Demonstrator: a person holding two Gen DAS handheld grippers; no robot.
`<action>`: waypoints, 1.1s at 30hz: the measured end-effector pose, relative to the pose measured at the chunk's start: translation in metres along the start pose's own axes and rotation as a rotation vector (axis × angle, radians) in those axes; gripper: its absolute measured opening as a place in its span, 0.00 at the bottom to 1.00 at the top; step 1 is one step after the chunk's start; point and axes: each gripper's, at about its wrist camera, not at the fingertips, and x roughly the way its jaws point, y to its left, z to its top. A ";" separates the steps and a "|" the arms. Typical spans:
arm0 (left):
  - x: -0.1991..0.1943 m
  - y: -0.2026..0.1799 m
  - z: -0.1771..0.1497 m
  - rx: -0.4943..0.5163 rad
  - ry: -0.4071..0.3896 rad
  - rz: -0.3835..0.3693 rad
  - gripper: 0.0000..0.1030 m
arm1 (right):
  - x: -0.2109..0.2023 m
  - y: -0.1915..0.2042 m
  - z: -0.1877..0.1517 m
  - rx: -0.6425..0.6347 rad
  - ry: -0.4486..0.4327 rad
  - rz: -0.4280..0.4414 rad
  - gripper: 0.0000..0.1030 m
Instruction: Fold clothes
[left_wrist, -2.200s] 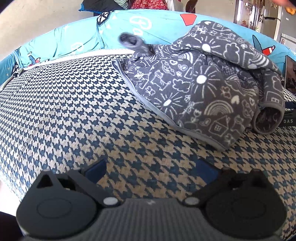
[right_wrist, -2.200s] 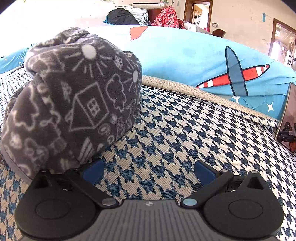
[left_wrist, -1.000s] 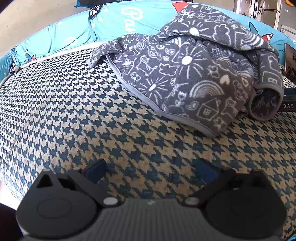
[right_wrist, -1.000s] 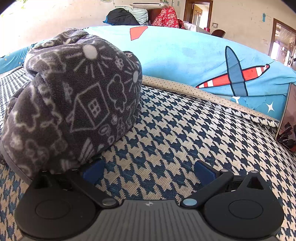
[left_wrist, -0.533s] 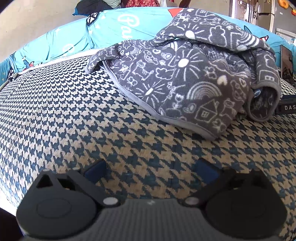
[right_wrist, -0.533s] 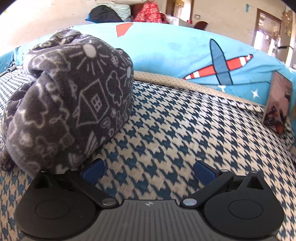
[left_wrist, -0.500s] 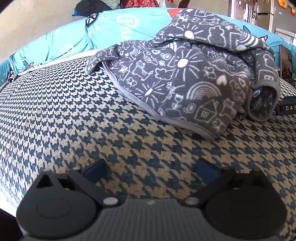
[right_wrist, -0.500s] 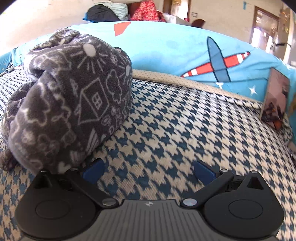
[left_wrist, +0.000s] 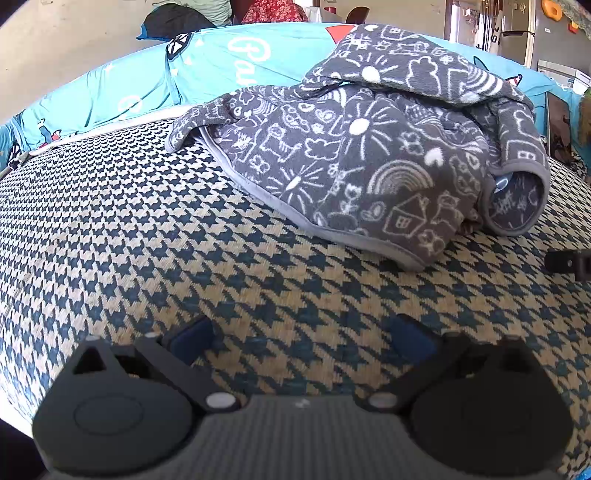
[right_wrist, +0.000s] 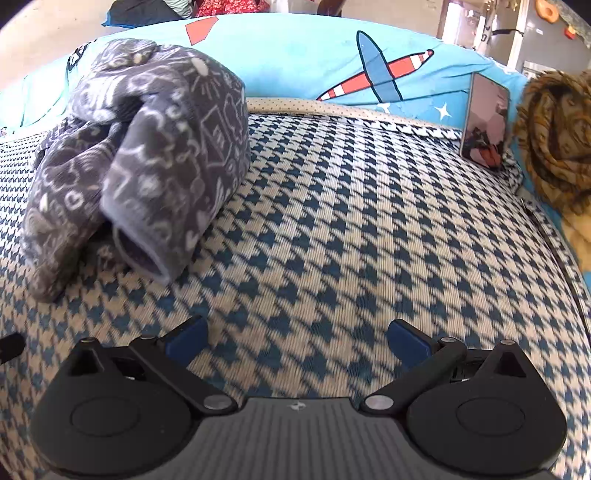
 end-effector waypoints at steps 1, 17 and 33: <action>-0.001 0.000 0.000 -0.001 0.001 -0.001 1.00 | -0.003 0.002 -0.003 0.004 0.004 -0.004 1.00; -0.008 0.001 -0.006 -0.015 0.010 -0.004 1.00 | -0.035 0.031 -0.045 0.045 -0.005 -0.023 1.00; -0.029 -0.004 -0.008 -0.012 0.030 -0.005 1.00 | -0.060 0.052 -0.063 0.081 0.049 0.043 1.00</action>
